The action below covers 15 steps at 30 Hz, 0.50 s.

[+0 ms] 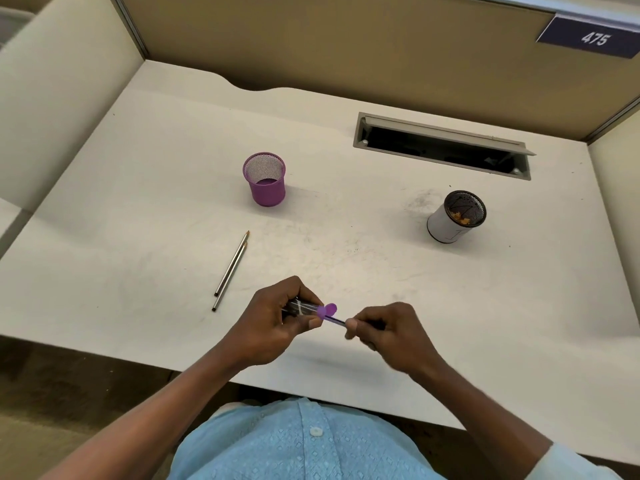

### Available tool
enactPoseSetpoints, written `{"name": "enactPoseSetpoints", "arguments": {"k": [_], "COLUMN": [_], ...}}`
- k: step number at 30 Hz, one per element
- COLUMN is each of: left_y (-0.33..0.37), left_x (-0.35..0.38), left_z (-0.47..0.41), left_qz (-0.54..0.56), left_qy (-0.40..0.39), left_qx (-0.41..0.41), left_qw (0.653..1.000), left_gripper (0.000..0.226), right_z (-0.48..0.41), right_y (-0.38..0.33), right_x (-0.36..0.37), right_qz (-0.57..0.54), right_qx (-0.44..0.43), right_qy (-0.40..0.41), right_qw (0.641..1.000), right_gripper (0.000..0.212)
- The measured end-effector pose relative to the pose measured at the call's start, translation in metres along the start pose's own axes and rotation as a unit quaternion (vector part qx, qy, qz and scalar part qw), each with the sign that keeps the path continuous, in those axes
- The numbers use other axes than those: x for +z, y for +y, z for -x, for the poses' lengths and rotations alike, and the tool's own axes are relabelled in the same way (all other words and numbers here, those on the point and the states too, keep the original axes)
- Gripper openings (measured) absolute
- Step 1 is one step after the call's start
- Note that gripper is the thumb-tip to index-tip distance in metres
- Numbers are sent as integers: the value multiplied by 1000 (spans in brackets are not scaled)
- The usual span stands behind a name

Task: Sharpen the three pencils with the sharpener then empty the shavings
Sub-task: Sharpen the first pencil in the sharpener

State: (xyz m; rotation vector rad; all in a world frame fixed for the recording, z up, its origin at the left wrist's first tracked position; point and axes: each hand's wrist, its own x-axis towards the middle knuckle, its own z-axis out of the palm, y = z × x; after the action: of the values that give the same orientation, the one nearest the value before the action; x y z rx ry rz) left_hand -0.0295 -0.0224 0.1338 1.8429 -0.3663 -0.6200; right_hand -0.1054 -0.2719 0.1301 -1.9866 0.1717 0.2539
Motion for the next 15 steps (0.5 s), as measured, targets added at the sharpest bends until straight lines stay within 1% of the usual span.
{"name": "enactPoseSetpoints", "arguments": {"k": [1, 2, 3, 4, 5, 6, 7, 8, 9, 10, 11, 12, 13, 14, 15], "left_y": [-1, -1, -2, -3, -4, -4, -4, -5, -4, -4, -3, -3, -2, -1, 0], "left_x": [0, 0, 0, 0, -1, -1, -2, -2, -2, 0, 3, 5, 7, 8, 7], "left_z": [1, 2, 2, 2, 2, 2, 1, 0, 0, -1, -1, -1, -1, -1, -1], "left_qz": [-6, -9, -10, -9, -7, -6, -4, -2, 1, 5, 11, 20, 30, 35, 32], "left_qy": [-9, -16, -18, -15, -10, -8, -6, -5, -2, 0, 4, 9, 13, 16, 19], "left_qx": [8, 11, 9, 6, 1, -5, -9, -13, -17, -23, -29, -35, -37, -35, -28], "left_qw": [1000, 1000, 1000, 1000, 1000, 1000, 1000, 1000, 1000, 1000, 1000, 999, 999, 999, 999], "left_gripper": [16, 16, 16, 16, 15, 14, 13, 12, 11, 10, 10, 10, 10, 10, 12], "right_z": [-3, -4, -4, -4, -3, -2, 0, 1, 2, 2, 2, 3, 4, 4, 4], "right_y": [-4, -5, -6, -6, -6, -5, -4, 0, 4, 8, 10, 12, 14, 15, 14], "right_x": [-4, -8, -10, -10, -7, -6, -5, -4, -3, -3, -3, -2, -2, 0, 2], "right_qz": [-101, -152, -160, -150, -130, -105, -63, -1, 72, 150, 229, 301, 349, 360, 330], "right_qx": [118, 188, 205, 187, 156, 119, 66, -14, -106, -191, -265, -314, -339, -336, -296], "right_qy": [-64, -111, -136, -142, -128, -96, -54, -8, 36, 73, 103, 126, 143, 147, 132], "right_qw": [986, 964, 956, 960, 971, 983, 994, 1000, 991, 967, 931, 892, 862, 858, 887], "right_gripper": [28, 31, 33, 33, 32, 29, 25, 20, 16, 14, 12, 13, 16, 20, 23]}}
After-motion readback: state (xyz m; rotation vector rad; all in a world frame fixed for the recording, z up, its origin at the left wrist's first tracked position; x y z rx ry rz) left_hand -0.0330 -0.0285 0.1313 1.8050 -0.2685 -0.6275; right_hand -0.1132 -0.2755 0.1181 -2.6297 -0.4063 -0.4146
